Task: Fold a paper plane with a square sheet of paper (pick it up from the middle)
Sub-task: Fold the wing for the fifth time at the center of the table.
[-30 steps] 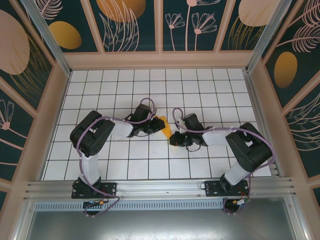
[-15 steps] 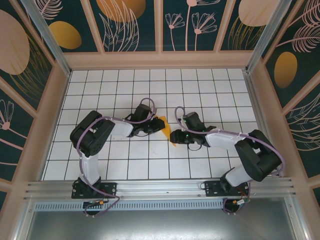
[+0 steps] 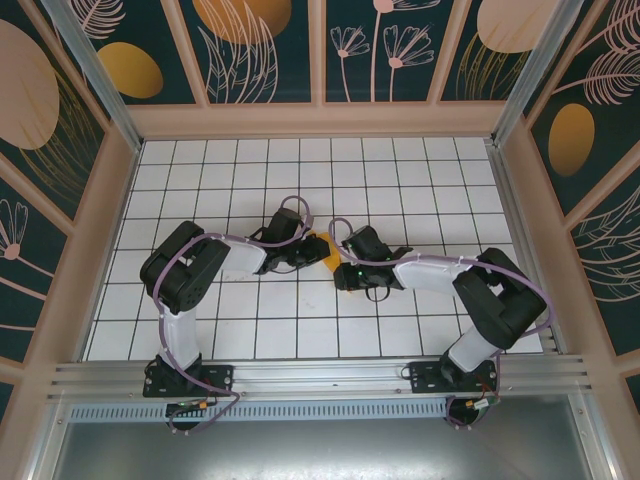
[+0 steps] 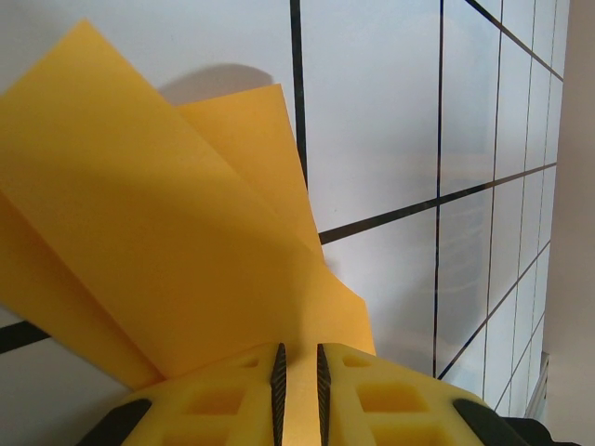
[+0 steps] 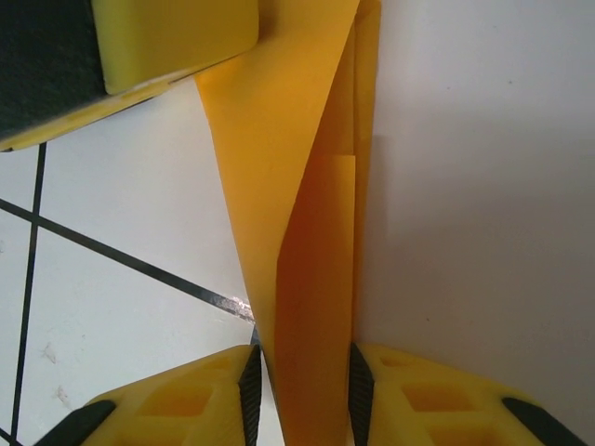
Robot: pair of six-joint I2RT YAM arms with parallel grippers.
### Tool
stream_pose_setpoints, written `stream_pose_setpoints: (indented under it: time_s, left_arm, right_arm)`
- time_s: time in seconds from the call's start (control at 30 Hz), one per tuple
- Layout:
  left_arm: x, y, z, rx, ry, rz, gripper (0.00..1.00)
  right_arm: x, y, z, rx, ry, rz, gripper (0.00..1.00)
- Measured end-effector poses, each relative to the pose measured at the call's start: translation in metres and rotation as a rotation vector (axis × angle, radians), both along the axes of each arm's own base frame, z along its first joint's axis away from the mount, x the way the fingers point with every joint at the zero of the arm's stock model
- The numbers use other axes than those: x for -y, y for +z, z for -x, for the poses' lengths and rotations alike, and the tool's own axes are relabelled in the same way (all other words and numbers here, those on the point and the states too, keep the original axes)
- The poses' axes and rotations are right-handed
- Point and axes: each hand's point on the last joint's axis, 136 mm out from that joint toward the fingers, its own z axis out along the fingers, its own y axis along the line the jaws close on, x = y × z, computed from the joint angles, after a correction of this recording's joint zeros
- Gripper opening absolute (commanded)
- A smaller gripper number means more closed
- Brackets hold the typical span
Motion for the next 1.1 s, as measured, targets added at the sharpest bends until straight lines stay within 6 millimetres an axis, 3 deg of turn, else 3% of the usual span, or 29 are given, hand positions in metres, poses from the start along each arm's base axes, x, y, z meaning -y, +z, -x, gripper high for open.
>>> stream_pose_setpoints:
  time_s: [0.37, 0.63, 0.8, 0.93, 1.1]
  left_arm:
    - [0.000, 0.000, 0.000, 0.000, 0.000, 0.000, 0.21]
    - [0.000, 0.000, 0.000, -0.002, 0.000, -0.002, 0.21]
    - [0.000, 0.000, 0.000, -0.002, 0.000, -0.002, 0.20]
    - [0.000, 0.000, 0.000, -0.003, 0.000, -0.002, 0.20]
    - [0.000, 0.000, 0.000, -0.001, -0.002, -0.003, 0.20]
  right_arm:
    - [0.004, -0.003, -0.001, 0.014, -0.002, 0.019, 0.16]
    - [0.003, -0.004, -0.002, 0.029, -0.011, -0.009, 0.14]
    - [0.004, -0.004, -0.001, 0.031, -0.040, -0.059, 0.15]
    - [0.006, -0.001, 0.000, 0.025, -0.065, -0.109, 0.28]
    - [0.027, 0.010, 0.006, -0.012, -0.119, -0.157, 0.32]
